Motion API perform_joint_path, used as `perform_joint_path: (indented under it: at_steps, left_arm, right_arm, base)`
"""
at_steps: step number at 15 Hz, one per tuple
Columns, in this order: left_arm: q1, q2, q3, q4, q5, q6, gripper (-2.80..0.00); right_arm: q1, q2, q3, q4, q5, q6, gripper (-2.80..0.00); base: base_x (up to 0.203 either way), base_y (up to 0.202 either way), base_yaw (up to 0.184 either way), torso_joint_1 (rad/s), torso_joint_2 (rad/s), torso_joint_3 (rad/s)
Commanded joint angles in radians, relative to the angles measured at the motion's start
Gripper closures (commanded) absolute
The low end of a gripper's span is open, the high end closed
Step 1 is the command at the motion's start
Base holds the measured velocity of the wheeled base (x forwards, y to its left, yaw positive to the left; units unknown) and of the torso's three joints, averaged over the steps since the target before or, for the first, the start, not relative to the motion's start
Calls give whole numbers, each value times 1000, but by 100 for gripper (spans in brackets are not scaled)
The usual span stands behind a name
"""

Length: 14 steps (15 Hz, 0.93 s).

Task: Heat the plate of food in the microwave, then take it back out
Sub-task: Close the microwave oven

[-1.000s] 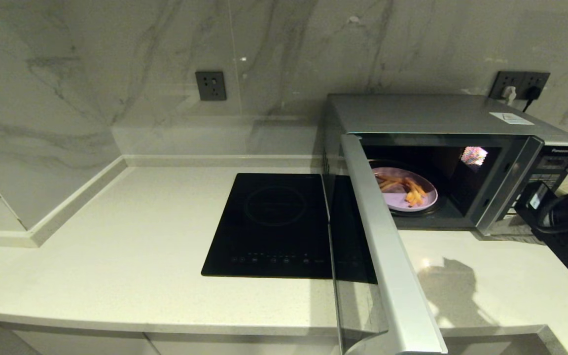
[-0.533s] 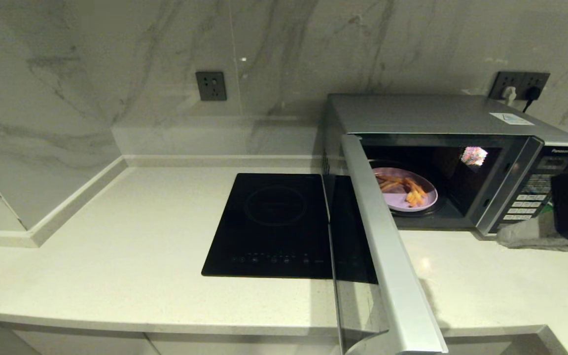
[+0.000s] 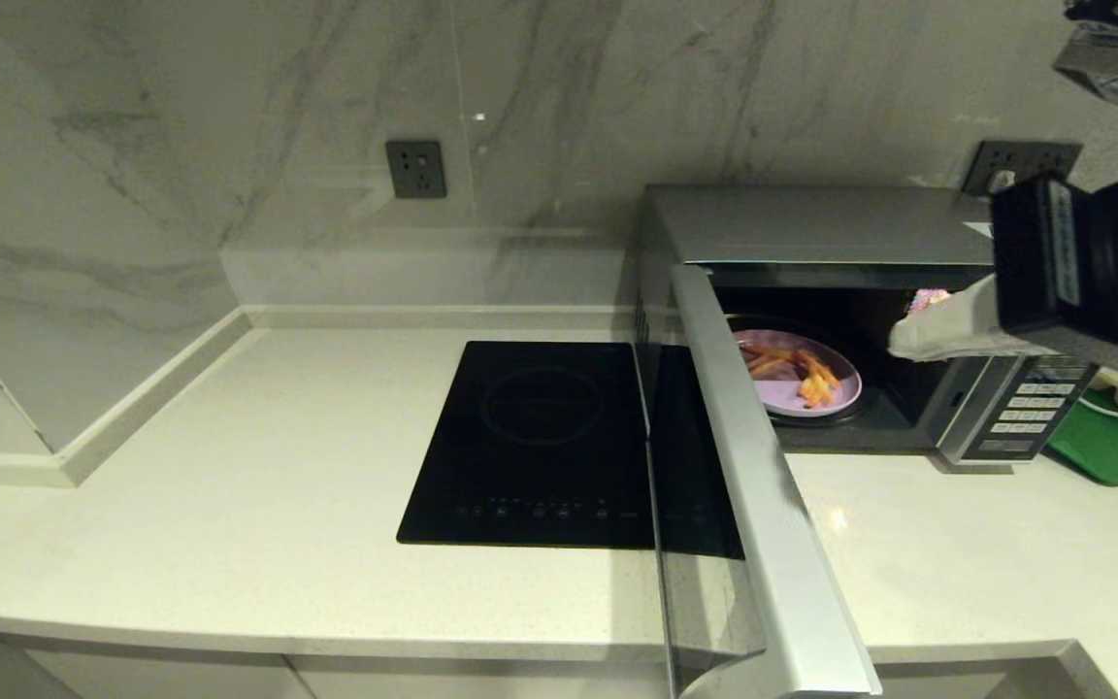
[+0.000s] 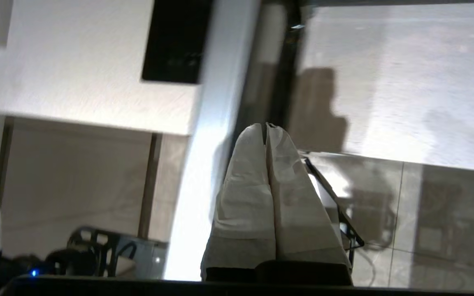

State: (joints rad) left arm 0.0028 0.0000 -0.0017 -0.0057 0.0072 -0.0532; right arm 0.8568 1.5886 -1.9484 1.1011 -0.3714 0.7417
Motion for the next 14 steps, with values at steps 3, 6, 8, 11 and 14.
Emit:
perform_joint_path:
  at_steps: [3, 6, 8, 11, 14]
  left_arm:
    - [0, 0, 0, 0, 0, 0, 0]
    - [0, 0, 0, 0, 0, 0, 0]
    - [0, 0, 0, 0, 0, 0, 0]
    - [0, 0, 0, 0, 0, 0, 0]
    - [0, 0, 0, 0, 0, 0, 0]
  right_arm:
    - [148, 142, -29, -47, -6, 1, 0]
    - [191, 185, -27, -51, -5, 4, 0]
    - [190, 205, -26, -50, -1, 8, 0]
    - [191, 220, -26, -50, 0, 12, 0]
    - [186, 218, -13, -49, -3, 18, 0]
  base:
    - [0, 0, 0, 0, 0, 0]
    - [0, 0, 0, 0, 0, 0]
    - [0, 0, 0, 0, 0, 0]
    - [0, 0, 0, 0, 0, 0]
    - [0, 0, 0, 0, 0, 0]
